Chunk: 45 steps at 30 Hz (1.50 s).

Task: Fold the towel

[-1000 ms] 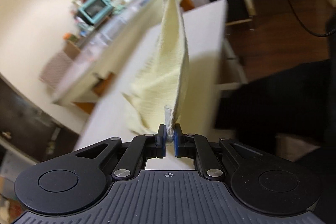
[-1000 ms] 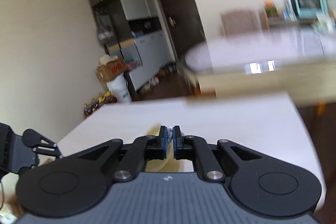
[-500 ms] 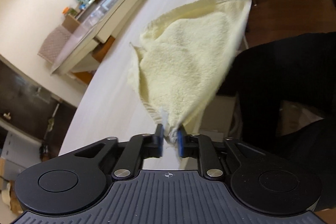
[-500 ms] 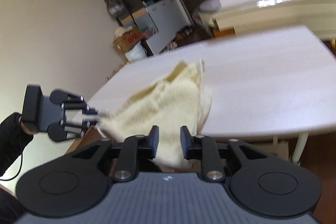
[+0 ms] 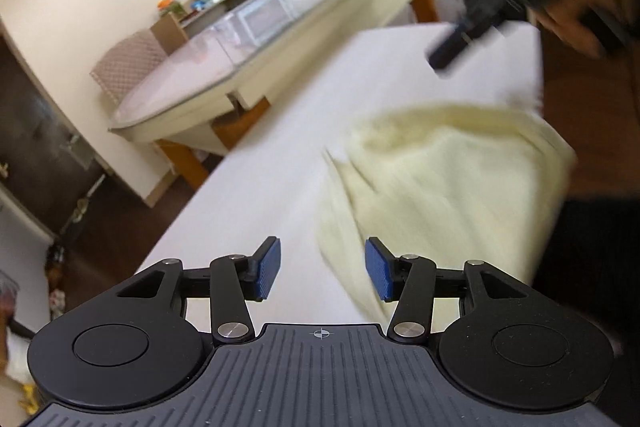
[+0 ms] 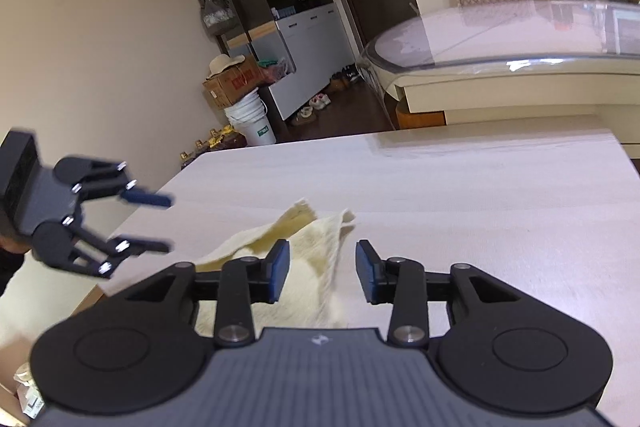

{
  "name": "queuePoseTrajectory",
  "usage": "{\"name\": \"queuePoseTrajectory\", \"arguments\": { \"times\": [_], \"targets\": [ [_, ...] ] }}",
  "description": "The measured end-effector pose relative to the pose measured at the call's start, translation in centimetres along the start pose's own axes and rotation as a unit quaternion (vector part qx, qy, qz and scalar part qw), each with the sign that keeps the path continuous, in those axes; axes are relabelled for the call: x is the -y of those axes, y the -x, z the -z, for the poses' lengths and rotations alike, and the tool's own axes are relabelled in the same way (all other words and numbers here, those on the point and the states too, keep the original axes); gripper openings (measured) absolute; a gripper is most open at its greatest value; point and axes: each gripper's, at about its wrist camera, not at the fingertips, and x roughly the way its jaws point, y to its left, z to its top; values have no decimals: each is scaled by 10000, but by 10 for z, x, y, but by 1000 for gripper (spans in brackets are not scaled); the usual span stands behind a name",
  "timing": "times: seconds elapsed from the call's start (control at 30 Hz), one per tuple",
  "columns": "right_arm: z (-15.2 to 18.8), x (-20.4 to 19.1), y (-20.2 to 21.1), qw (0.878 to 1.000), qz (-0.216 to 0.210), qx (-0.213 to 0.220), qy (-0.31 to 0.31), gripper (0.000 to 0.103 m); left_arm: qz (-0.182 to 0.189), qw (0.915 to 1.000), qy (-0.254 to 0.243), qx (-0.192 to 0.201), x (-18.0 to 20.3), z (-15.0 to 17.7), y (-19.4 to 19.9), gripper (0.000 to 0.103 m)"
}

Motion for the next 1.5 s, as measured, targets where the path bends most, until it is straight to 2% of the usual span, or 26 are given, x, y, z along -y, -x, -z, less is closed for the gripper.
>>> {"name": "queuePoseTrajectory", "arguments": {
  "times": [0.2,0.27,0.3,0.33,0.5,0.7,0.8,0.83,0.97,1.1,1.2,1.3,1.37,1.47,1.5],
  "targets": [
    [-3,7,-6,9999,80,-81,7,46,540,9981,152,-241,-17,-32,-69,48],
    [-4,9,-8,9999,83,-115,-5,47,605,9971,172,-429,-18,-32,-84,29],
    [-6,11,-11,9999,69,-150,-26,48,652,9965,179,-492,-19,-32,-88,4],
    [-7,13,-16,9998,46,-188,-45,48,694,9957,199,-577,-21,-30,-91,3],
    [-22,9,-48,9988,-183,-463,14,53,426,9980,390,-256,-37,-17,-71,3],
    [-38,7,-97,9950,-466,-858,-234,50,-61,9989,467,83,-54,-6,-42,3],
    [-42,12,-109,9940,-504,-830,-497,4,-363,9974,606,156,-64,-2,-33,3],
    [-43,14,-107,9952,-426,-690,-548,3,-468,9963,698,166,-69,-1,-31,3],
    [-46,9,-71,9996,195,147,-161,3,-858,9899,1122,137,-90,7,-25,3],
    [-39,7,-49,9964,683,471,160,3,-1133,9820,1513,-60,-107,22,-28,3],
    [-30,13,-49,9962,801,331,99,4,-1077,9784,1748,-224,-113,38,-34,3],
    [-19,27,-54,9961,859,107,-166,25,-1053,9762,1872,-304,-115,48,-38,10],
    [-17,31,-46,9950,949,199,-238,25,-1124,9736,1962,-305,-118,53,-36,11],
    [-14,33,-36,9954,880,282,-264,30,-1311,9727,1908,-148,-122,59,-31,22],
    [-11,31,-29,9961,784,322,-249,37,-1310,9728,1904,-135,-123,60,-30,26]
  ]
}}
